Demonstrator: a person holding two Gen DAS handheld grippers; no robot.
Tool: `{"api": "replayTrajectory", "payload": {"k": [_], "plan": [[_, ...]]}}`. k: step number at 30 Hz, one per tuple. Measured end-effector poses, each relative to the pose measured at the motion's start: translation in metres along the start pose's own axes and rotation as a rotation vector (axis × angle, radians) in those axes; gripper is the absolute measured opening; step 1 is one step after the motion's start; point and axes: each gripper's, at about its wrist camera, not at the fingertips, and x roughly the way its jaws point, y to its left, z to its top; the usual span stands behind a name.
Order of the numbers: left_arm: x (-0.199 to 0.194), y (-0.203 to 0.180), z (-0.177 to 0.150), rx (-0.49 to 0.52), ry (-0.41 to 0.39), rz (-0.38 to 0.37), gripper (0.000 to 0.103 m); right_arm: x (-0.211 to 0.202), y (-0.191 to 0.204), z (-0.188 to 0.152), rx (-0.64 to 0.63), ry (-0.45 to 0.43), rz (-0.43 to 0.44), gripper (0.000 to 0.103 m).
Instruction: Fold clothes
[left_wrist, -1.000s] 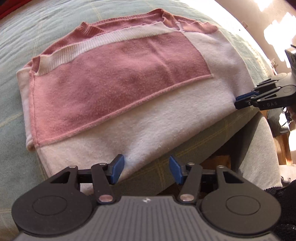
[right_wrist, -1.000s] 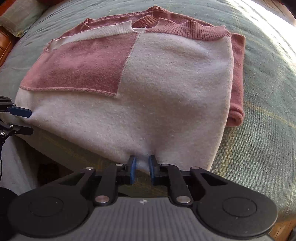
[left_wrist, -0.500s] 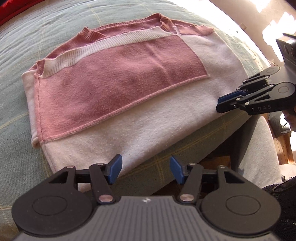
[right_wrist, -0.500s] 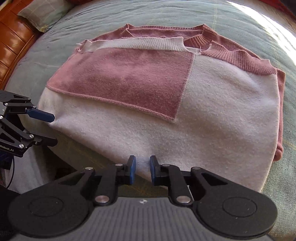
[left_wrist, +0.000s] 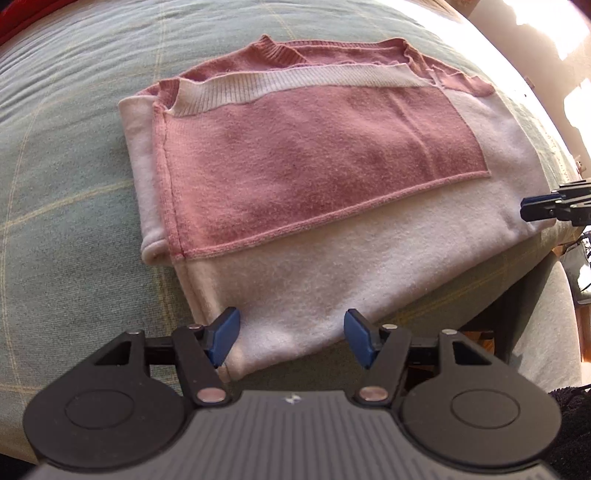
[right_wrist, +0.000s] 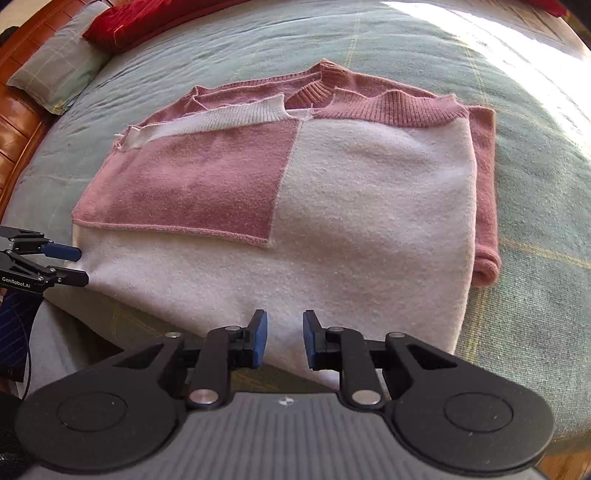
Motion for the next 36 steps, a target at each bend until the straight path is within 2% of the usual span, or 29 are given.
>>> {"api": "replayTrajectory", "payload": {"k": [4,8,12,16,19,22,24,27,30,33,36], "plan": [[-0.021,-0.004,0.009,0.016,-0.033,-0.002,0.062,-0.009,-0.015,-0.005,0.05,-0.021,0.004,0.024],[-0.032,-0.008,0.034,0.071,-0.108,0.061,0.064,-0.032,-0.023,0.013,0.074,-0.139,-0.035,0.032],[-0.018,0.0,0.054,0.08,-0.129,0.121,0.064,-0.038,-0.038,0.035,0.108,-0.234,-0.095,0.032],[0.005,0.02,0.056,0.018,-0.101,0.11,0.065,-0.018,-0.06,0.037,0.161,-0.217,-0.145,0.032],[0.005,0.023,0.054,0.009,-0.119,0.085,0.065,-0.014,-0.07,0.032,0.192,-0.221,-0.126,0.03],[-0.003,0.016,0.061,0.034,-0.118,0.088,0.065,-0.022,-0.059,0.04,0.171,-0.244,-0.149,0.031],[-0.009,0.008,0.07,0.062,-0.145,0.105,0.065,-0.027,-0.049,0.05,0.143,-0.282,-0.168,0.032],[-0.012,-0.005,0.088,0.083,-0.173,0.075,0.066,-0.024,-0.033,0.068,0.098,-0.314,-0.186,0.035],[-0.008,-0.019,0.101,0.106,-0.204,0.03,0.067,-0.007,-0.018,0.085,0.068,-0.313,-0.19,0.035],[0.009,-0.031,0.109,0.11,-0.203,0.0,0.068,0.014,-0.006,0.093,0.048,-0.296,-0.205,0.036],[0.028,-0.037,0.112,0.116,-0.191,0.005,0.068,0.035,0.002,0.098,0.028,-0.278,-0.242,0.039]]}}
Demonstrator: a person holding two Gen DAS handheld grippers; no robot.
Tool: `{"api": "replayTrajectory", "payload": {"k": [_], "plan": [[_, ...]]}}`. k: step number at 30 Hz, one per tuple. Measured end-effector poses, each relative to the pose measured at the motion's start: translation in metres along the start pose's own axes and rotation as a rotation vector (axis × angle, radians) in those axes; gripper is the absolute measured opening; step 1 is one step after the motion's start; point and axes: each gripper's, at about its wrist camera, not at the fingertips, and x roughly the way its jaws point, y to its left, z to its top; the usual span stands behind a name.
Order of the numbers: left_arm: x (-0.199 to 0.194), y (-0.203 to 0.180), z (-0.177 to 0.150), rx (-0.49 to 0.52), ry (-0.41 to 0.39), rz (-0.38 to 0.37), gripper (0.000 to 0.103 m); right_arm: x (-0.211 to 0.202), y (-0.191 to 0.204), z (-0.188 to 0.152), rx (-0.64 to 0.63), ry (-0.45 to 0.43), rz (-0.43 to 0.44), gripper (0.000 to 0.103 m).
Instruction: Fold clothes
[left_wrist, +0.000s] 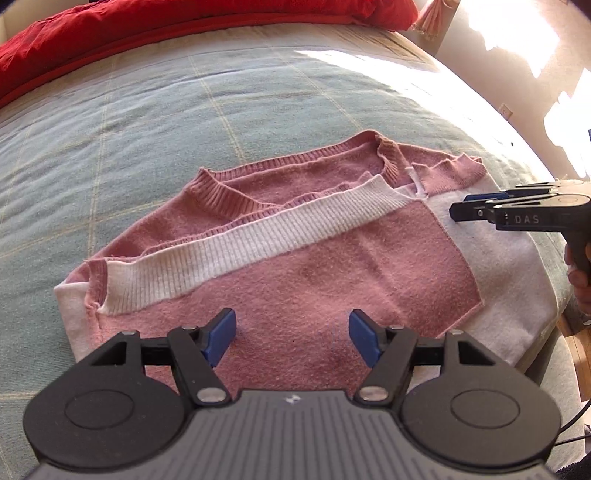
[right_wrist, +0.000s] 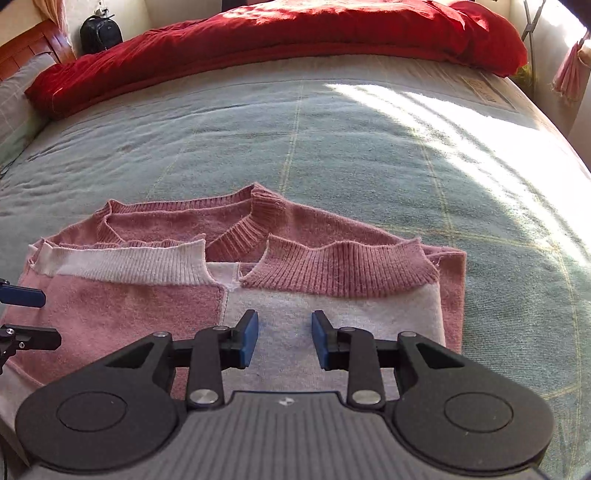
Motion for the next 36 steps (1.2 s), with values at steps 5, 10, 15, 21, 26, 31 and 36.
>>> {"api": "replayTrajectory", "payload": {"k": [5,10,15,21,26,31,36], "plan": [[0.017,0.008,0.004,-0.032,-0.048,-0.006,0.075,0.011,-0.003,0.001,0.029,-0.011,0.011,0.045],[0.012,0.006,0.013,-0.067,-0.077,-0.016,0.074,0.01,-0.004,0.006,0.064,-0.024,0.022,0.05],[0.001,-0.013,0.01,-0.04,-0.096,-0.079,0.076,-0.009,0.0,0.002,0.084,-0.063,0.047,0.053],[0.023,-0.013,0.009,-0.042,-0.075,-0.087,0.077,0.002,0.001,-0.01,0.09,-0.023,0.052,0.056],[0.014,0.001,0.026,-0.081,-0.106,-0.08,0.076,-0.002,-0.001,-0.002,0.12,-0.049,0.073,0.057],[0.016,0.025,0.037,-0.165,-0.094,-0.019,0.076,0.004,-0.003,0.019,0.13,-0.072,0.083,0.057],[0.026,0.046,0.04,-0.218,-0.081,-0.015,0.076,0.02,-0.001,0.041,0.119,-0.083,0.106,0.057]]}}
